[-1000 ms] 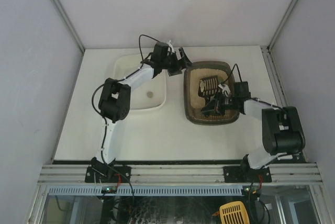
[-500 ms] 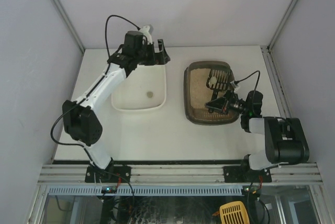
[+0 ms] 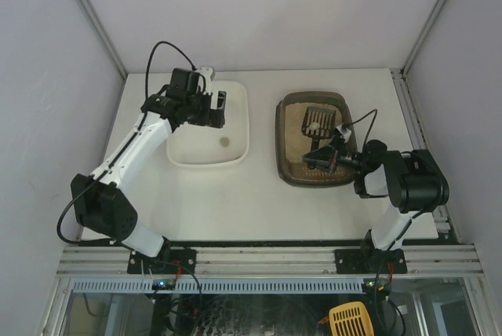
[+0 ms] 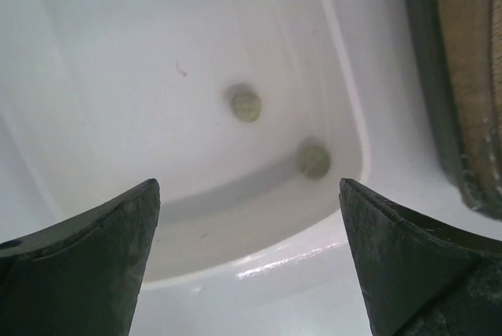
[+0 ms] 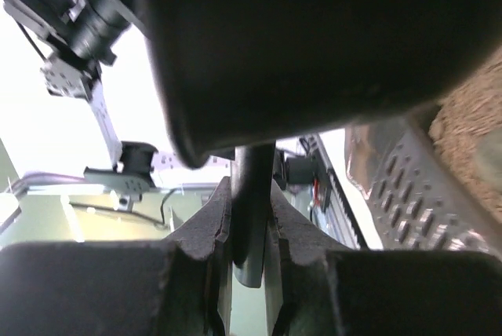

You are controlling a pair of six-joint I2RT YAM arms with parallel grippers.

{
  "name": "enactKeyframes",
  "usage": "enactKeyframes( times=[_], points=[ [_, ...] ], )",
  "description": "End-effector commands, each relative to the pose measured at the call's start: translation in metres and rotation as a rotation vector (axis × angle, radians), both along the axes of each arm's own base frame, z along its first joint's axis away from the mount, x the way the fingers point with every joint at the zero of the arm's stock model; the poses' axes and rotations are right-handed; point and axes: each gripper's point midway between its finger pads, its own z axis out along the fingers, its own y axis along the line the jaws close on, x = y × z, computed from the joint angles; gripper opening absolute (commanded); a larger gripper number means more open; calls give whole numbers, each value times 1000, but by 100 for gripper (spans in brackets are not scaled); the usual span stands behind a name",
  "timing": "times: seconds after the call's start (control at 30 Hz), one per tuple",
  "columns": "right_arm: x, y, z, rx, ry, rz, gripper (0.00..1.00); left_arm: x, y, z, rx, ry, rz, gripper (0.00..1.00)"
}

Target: Clean the litter box

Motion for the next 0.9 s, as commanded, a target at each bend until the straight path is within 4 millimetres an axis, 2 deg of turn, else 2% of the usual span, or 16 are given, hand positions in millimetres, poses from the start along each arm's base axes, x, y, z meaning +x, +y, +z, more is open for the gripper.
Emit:
enactKeyframes(
  times=[0.0,0.1,0.2,0.27,0.4,0.5,0.57,0.63,0.77,0.87],
  points=[
    [17,-13,16,27,-83,-65,0,-28,37,-6,137,33,8,100],
    [2,6,4,1,-62,17,0,-33,45,-7,111,2,41,100],
    [15,-13,6,17,-63,-64,0,-34,49,-4,113,-33,58,100],
    [17,-10,11,28,-67,-58,0,-32,51,-1,118,-49,64,100],
    [1,18,13,-27,-129,55,0,-27,60,3,161,-82,91,100],
    [1,29,19,-123,-193,73,0,-26,63,2,173,-94,105,100],
    [2,36,6,-315,-147,88,0,-26,62,-2,163,-96,100,100],
    [2,46,9,-510,-221,117,0,-25,62,-3,167,-101,104,100],
    [-1,77,28,-512,-238,185,0,-19,73,5,187,-117,160,100],
    [5,97,19,-596,-196,222,0,-13,83,13,135,-109,209,100]
  ],
)
